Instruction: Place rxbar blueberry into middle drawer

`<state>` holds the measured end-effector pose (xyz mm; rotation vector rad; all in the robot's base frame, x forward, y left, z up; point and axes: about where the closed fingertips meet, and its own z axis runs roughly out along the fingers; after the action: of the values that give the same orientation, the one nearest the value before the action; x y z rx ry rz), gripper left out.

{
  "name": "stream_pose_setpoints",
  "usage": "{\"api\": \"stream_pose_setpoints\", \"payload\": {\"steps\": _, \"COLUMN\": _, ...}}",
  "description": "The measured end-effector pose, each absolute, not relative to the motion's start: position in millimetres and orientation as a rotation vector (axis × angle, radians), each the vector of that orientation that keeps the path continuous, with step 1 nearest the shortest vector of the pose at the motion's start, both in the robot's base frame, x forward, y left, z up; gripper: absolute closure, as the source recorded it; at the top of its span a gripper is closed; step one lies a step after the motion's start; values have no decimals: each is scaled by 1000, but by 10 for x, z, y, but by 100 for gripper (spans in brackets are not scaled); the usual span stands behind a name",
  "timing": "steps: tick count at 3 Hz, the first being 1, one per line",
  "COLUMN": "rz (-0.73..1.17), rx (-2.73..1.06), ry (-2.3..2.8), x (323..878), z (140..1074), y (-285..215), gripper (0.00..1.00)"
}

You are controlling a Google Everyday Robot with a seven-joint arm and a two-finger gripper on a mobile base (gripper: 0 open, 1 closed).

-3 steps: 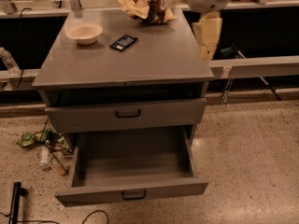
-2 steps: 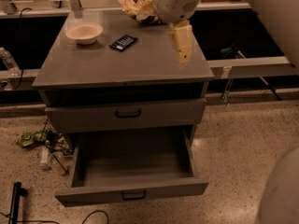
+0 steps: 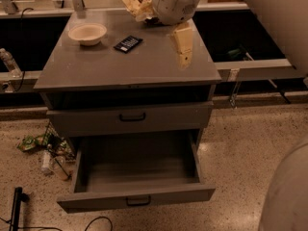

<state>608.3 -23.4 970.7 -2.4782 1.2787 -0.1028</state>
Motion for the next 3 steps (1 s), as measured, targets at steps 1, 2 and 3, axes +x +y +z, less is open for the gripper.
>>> {"api": "stream_pose_setpoints", "payload": {"steps": 1, "rz": -165, "rx": -2575, "ry": 1247, "x": 6266, "z": 9642, "y": -136, "gripper": 0}}
{"api": "stream_pose_setpoints", "payload": {"steps": 2, "rz": -322, "rx": -2678, "ry": 1171, "x": 6757, "z": 9621, "y": 39, "gripper": 0}}
{"api": "stream_pose_setpoints", "payload": {"steps": 3, "rz": -437, "rx": -2733, "ry": 1116, "x": 7115, "z": 9621, "y": 116, "gripper": 0}}
